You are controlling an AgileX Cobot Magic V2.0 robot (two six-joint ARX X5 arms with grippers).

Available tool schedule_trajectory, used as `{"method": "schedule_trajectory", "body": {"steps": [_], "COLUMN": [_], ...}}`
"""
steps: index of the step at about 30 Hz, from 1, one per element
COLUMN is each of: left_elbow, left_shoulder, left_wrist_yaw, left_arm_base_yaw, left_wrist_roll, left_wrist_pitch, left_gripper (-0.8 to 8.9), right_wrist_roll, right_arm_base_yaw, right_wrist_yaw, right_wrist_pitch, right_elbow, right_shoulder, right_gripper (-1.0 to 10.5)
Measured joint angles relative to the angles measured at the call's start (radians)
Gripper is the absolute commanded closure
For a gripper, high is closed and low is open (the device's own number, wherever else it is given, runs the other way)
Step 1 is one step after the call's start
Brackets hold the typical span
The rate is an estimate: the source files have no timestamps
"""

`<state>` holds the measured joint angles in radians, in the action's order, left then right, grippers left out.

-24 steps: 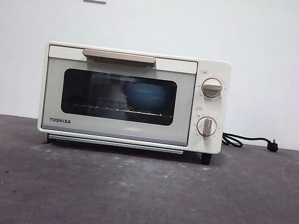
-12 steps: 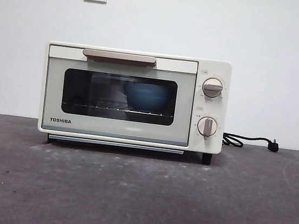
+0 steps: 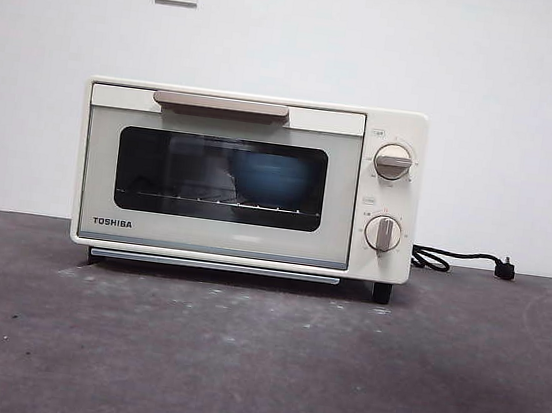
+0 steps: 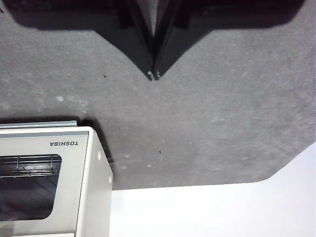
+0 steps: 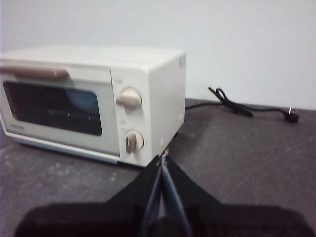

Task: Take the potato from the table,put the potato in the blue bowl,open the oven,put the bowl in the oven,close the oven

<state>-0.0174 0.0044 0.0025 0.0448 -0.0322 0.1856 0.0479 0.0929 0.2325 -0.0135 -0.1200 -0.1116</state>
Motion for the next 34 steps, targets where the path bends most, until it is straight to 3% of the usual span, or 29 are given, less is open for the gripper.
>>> {"method": "schedule_trajectory", "body": {"steps": [16,34], "left_elbow": [0.0,0.0], "left_shoulder": [0.0,0.0], "left_wrist_yaw": [0.0,0.0], "left_arm_base_yaw": [0.0,0.0], "left_wrist_roll": [0.0,0.0], "left_wrist_pitch": [0.0,0.0], "left_gripper": [8.17,8.17], "right_wrist_roll": [-0.014,-0.042], "right_arm_base_yaw": [0.0,0.0], "right_wrist_yaw": [-0.001,-0.004], "right_wrist_pitch": [-0.151,-0.149], "right_elbow": [0.1,0.1], "right_shoulder": [0.108,0.108], "right_gripper": [9.4,9.4]}}
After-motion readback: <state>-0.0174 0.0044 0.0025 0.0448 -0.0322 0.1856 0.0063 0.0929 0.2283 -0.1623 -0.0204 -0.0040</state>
